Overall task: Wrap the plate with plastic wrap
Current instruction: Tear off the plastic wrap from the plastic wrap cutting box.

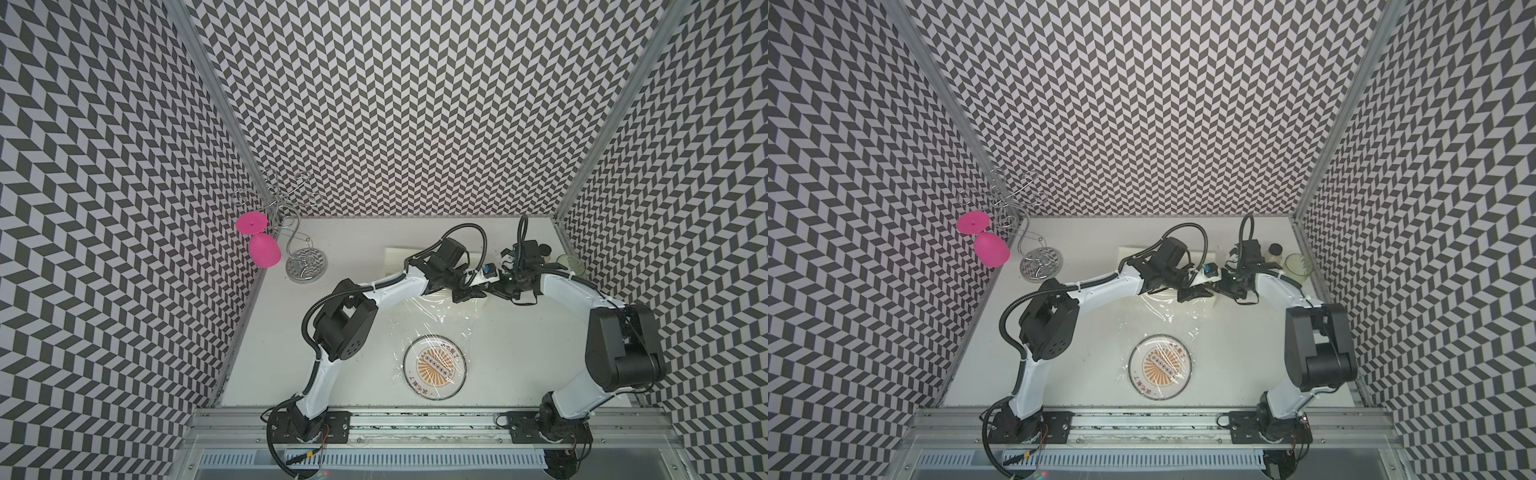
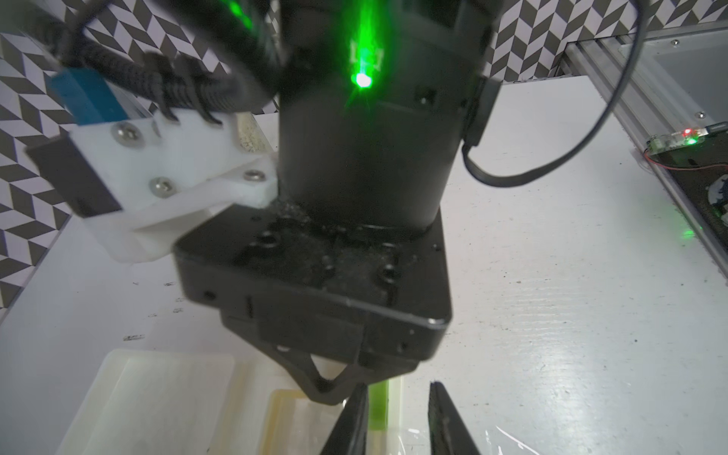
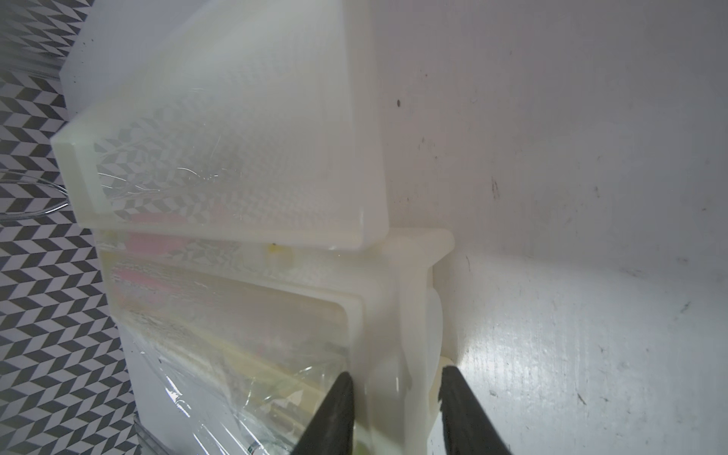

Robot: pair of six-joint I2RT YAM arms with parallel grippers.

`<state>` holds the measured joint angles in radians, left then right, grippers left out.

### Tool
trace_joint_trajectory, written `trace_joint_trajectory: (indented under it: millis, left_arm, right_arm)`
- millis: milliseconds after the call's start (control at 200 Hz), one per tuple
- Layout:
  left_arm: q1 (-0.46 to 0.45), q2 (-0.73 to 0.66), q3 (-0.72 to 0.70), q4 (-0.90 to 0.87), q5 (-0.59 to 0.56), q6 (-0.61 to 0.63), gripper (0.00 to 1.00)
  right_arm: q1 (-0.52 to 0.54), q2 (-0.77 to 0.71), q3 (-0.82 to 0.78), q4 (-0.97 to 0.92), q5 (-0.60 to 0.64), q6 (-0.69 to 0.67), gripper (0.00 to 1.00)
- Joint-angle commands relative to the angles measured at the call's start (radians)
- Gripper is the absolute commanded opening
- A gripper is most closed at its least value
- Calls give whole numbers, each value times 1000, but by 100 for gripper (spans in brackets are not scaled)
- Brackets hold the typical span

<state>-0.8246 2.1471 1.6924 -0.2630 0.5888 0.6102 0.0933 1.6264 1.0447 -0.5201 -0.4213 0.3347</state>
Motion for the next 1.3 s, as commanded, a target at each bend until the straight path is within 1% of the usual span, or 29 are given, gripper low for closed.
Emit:
trace_joint_trajectory:
  millis: [0,170,376,656,761,841,1052,1147,1297]
  left_arm:
    - [-7,37,42,-19,22,23,28]
    - [-2,59,53,-35,13,31,25]
    - [4,58,31,-31,13,31,26]
    - [-5,88,27,-15,-60,13,22]
    - [0,86,12,-1,-62,-1,22]
    - [-2,90,9,5,-73,2,20]
    - [-25,86,12,-35,-161,44,20]
    - [-36,85,21,-68,-222,62,20]
    - [-37,67,15,-96,-252,62,22]
  right_arm:
    - [-11,23,-2,29,3,-22,35]
    - [-12,39,0,35,-16,-23,32]
    - [-14,48,0,36,-21,-21,30]
    - [-14,50,-5,39,-21,-19,29]
    - [-15,50,-7,38,-25,-19,29]
    - [-15,52,-5,37,-21,-19,28]
    - [-15,47,-6,30,-15,-21,28]
    - [-15,47,-6,28,-4,-22,28]
    - [-16,48,-1,17,15,-25,28]
